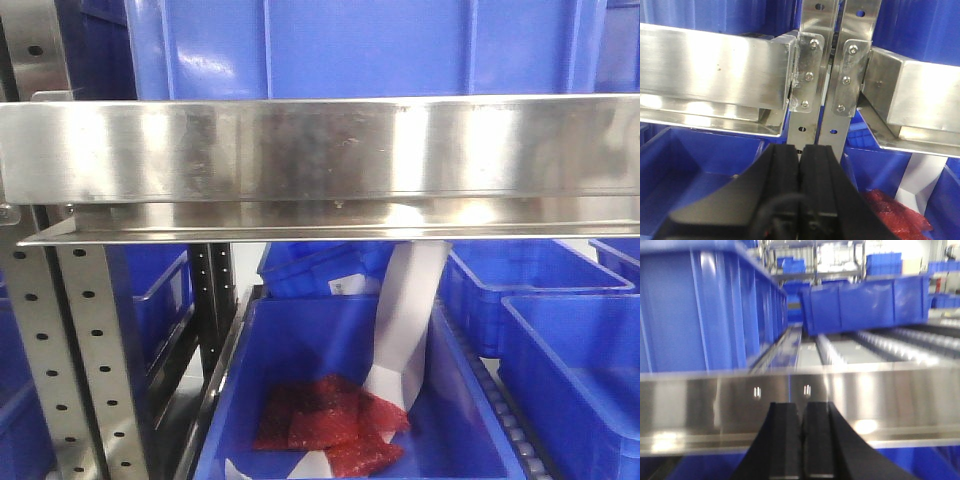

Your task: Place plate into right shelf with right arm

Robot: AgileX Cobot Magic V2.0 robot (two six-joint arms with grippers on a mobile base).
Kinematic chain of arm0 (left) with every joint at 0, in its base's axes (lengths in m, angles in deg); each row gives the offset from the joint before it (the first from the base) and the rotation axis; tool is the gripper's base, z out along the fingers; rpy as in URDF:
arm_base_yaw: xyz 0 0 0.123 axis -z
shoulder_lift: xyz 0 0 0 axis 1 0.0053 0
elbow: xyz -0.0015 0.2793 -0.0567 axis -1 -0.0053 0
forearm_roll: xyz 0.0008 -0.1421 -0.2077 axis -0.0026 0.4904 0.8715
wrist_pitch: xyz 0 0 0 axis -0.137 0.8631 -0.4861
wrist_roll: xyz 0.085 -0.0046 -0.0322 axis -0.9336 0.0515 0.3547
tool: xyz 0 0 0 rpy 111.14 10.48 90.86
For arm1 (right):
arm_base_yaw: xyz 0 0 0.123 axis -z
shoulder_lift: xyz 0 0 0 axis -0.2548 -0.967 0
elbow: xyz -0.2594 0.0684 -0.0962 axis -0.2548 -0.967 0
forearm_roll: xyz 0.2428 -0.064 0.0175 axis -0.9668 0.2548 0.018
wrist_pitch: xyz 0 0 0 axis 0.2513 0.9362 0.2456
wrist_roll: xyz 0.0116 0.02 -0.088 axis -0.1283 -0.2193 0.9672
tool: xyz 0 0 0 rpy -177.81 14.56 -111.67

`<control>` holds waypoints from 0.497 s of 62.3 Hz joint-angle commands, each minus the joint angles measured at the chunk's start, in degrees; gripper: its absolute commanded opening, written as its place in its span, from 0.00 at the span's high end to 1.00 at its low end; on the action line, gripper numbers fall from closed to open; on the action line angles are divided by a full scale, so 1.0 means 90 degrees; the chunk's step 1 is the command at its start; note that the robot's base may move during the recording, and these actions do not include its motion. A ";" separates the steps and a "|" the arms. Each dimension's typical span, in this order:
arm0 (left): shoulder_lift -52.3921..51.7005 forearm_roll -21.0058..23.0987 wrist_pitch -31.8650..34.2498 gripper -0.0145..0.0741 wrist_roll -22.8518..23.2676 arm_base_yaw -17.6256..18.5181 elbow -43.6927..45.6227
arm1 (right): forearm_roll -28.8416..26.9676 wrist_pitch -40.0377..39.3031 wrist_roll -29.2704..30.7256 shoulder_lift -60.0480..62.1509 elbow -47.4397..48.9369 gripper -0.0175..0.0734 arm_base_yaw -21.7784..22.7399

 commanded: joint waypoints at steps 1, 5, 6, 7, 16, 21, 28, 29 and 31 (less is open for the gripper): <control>-0.0065 0.0052 0.0574 0.98 0.0045 0.0013 -0.0066 | 0.0117 -0.0783 -0.0021 0.0138 -0.0058 0.75 -0.0105; -0.0065 0.0052 0.0574 0.98 0.0045 0.0013 -0.0066 | 0.0130 -0.0615 -0.0008 0.0138 -0.0035 0.75 -0.0195; -0.0065 0.0052 0.0574 0.98 0.0045 0.0013 -0.0066 | 0.0136 -0.0615 -0.0008 0.0138 -0.0035 0.75 -0.0202; -0.0065 0.0052 0.0574 0.98 0.0045 0.0013 -0.0066 | 0.0135 -0.0615 -0.0008 0.0138 -0.0035 0.75 -0.0217; -0.0065 0.0052 0.0574 0.98 0.0045 0.0013 -0.0066 | 0.0135 -0.0616 0.0326 0.0138 -0.0035 0.75 -0.0226; -0.0065 0.0052 0.0574 0.98 0.0045 0.0013 -0.0066 | 0.0083 -0.0627 0.0386 0.0138 -0.0035 0.75 -0.0226; -0.0065 0.0052 0.0574 0.98 0.0045 0.0013 -0.0066 | -0.0004 -0.0645 0.0373 0.0138 -0.0035 0.75 -0.0226; -0.0065 0.0052 0.0574 0.98 0.0045 0.0013 -0.0066 | -0.0004 -0.0645 0.0373 0.0138 -0.0035 0.75 -0.0226; -0.0065 0.0052 0.0574 0.98 0.0045 0.0013 -0.0066 | -0.0004 -0.0645 0.0373 0.0138 -0.0035 0.75 -0.0226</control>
